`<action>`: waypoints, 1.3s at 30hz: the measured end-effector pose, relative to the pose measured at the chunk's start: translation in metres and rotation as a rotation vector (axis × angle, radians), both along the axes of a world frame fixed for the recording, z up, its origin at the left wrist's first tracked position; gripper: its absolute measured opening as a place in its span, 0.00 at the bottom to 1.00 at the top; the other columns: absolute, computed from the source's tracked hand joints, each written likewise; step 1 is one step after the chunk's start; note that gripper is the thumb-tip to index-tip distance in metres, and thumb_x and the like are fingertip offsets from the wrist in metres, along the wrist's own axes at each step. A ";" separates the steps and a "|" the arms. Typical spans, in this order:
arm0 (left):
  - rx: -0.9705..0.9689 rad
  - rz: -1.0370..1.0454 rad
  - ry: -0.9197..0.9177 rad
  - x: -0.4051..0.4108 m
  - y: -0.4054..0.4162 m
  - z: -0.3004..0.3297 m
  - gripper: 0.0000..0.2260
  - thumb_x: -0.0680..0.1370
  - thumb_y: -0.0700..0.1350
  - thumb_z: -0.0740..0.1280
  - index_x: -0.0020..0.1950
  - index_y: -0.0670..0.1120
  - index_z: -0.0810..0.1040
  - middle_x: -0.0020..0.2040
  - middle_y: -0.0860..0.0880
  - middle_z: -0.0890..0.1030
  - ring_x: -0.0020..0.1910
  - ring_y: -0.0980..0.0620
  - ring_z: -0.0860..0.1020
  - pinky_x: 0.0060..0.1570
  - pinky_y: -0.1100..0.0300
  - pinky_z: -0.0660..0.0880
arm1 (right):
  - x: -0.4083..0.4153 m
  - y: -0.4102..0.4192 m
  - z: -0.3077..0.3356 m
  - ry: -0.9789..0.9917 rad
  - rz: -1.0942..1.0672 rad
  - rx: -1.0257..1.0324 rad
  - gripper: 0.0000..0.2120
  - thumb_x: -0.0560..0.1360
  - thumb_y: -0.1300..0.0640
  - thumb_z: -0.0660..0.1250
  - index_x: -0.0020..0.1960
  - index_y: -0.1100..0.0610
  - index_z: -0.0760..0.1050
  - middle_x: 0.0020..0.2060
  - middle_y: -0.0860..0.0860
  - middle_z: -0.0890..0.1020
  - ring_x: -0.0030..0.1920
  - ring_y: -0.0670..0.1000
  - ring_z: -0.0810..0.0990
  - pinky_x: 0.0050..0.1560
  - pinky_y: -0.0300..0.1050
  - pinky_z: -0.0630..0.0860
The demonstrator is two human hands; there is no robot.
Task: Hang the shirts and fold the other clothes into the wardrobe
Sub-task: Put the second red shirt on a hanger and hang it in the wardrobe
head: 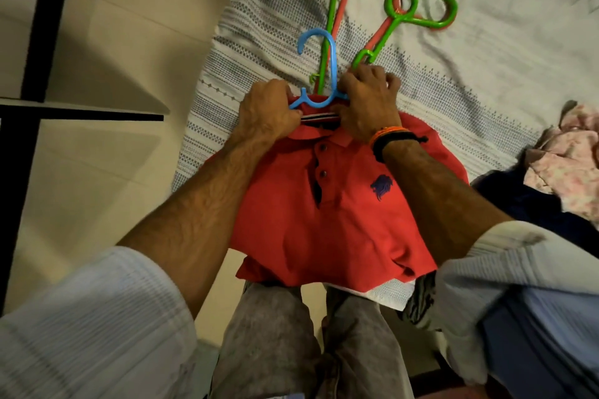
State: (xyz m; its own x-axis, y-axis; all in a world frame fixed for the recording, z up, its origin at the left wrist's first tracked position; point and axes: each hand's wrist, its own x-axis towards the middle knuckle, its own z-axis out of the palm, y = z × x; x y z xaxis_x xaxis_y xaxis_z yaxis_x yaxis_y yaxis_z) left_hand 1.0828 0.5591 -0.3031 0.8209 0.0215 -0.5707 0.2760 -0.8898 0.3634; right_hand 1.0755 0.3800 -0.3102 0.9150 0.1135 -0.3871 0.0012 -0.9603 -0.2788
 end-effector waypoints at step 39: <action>-0.330 0.081 -1.184 -0.254 0.063 0.578 0.14 0.65 0.52 0.80 0.48 0.53 0.85 0.39 0.54 0.82 0.36 0.59 0.77 0.38 0.66 0.72 | -0.219 0.014 0.580 -0.949 0.139 0.663 0.06 0.70 0.47 0.75 0.43 0.46 0.80 0.37 0.41 0.82 0.37 0.38 0.79 0.43 0.39 0.75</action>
State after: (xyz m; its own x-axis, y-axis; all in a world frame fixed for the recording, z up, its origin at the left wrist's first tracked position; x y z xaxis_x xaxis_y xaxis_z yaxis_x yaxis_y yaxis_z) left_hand 0.8284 0.6220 0.2744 0.8387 0.0922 0.5367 -0.3266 -0.7035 0.6312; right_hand 0.8562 0.3942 0.2703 0.7690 0.1593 0.6191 0.5726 -0.6022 -0.5563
